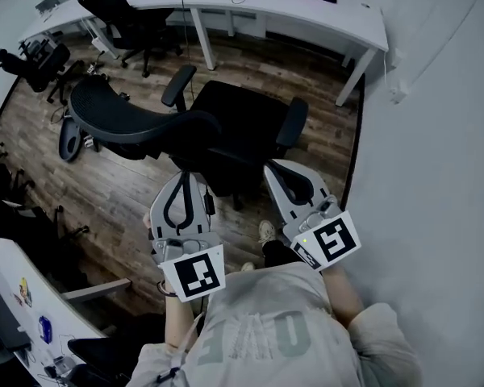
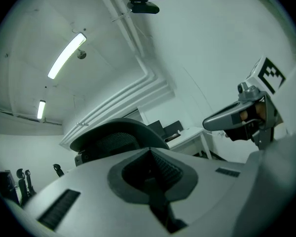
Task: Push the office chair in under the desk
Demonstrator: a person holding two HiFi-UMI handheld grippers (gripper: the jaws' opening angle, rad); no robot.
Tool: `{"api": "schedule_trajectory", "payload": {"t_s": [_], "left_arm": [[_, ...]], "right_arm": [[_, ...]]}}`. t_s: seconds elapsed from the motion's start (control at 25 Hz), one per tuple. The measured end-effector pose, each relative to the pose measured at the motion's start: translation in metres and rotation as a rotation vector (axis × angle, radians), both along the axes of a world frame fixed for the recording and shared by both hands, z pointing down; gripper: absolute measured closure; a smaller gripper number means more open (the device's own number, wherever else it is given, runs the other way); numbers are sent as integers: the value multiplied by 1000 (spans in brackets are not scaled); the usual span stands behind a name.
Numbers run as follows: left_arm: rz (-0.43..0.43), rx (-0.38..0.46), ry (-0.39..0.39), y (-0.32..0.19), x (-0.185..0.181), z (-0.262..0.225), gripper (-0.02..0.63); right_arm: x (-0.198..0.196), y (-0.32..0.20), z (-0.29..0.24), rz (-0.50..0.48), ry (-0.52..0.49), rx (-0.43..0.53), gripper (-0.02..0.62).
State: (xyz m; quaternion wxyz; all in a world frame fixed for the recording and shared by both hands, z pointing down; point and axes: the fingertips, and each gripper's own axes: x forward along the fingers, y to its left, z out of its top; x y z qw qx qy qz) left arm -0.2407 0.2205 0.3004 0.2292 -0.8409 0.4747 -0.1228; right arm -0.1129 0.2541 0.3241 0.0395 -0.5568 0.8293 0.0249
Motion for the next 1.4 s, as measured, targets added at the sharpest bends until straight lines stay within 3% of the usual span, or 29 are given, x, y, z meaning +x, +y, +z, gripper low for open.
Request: {"api": "schedule_trajectory", "payload": {"t_s": [0.32, 0.48, 0.64, 1.0, 1.08, 1.16, 1.28, 1.4], "left_arm": [[-95, -53, 1, -42, 19, 4, 590], [-163, -63, -5, -51, 16, 6, 589], [-222, -71, 13, -58, 4, 8, 589], [-292, -70, 60, -80, -35, -4, 578], [-327, -57, 70, -81, -51, -6, 465], [-392, -43, 98, -82, -74, -9, 412], [-507, -119, 201, -85, -116, 3, 390], [-533, -193, 211, -99, -142, 19, 390]], "right_arm": [[-2, -65, -17, -215, 50, 19, 572], [-15, -85, -13, -361, 16, -29, 570], [-35, -95, -13, -485, -7, -43, 476], [-69, -110, -21, -565, 18, -40, 433], [-77, -112, -21, -585, 28, -42, 413], [-86, -115, -20, -608, 52, -49, 403], [-97, -118, -21, -622, 81, -52, 403], [-109, -124, -24, -610, 98, -30, 403]]}}
